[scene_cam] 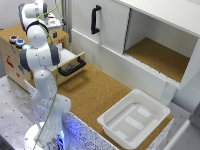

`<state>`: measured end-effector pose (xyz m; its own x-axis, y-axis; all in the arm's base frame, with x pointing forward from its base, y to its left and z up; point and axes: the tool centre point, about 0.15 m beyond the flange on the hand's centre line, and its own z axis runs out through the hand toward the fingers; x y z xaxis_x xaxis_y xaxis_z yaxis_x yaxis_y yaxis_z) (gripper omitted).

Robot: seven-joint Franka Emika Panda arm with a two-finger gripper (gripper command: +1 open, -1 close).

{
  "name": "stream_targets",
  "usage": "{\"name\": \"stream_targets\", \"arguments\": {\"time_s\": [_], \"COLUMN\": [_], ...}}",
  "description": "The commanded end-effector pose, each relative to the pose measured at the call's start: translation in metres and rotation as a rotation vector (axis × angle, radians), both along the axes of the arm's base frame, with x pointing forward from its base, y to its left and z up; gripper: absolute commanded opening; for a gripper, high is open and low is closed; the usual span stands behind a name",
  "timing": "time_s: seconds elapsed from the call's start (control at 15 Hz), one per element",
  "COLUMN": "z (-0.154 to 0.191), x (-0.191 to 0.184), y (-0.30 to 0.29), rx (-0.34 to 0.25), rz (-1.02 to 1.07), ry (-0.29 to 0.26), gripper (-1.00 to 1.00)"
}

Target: Place the yellow object on top of the drawer

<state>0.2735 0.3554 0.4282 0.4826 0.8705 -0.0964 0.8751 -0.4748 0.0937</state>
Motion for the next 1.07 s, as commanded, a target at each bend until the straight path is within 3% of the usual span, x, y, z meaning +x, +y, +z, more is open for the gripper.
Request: {"name": "stream_targets", "arguments": {"time_s": [0.0, 0.13, 1.0], "z": [-0.0566, -0.0596, -0.0547], "x": [-0.0131, -0.0102, -0.0049], "y": [-0.0328, -0.0285, -0.0237], "rx": [0.201, 0.237, 0.231], "rz": [-0.027, -0.015, -0.022], "ry": [-0.057, -0.048, -0.056], "gripper": [1.00, 1.00, 1.00]}}
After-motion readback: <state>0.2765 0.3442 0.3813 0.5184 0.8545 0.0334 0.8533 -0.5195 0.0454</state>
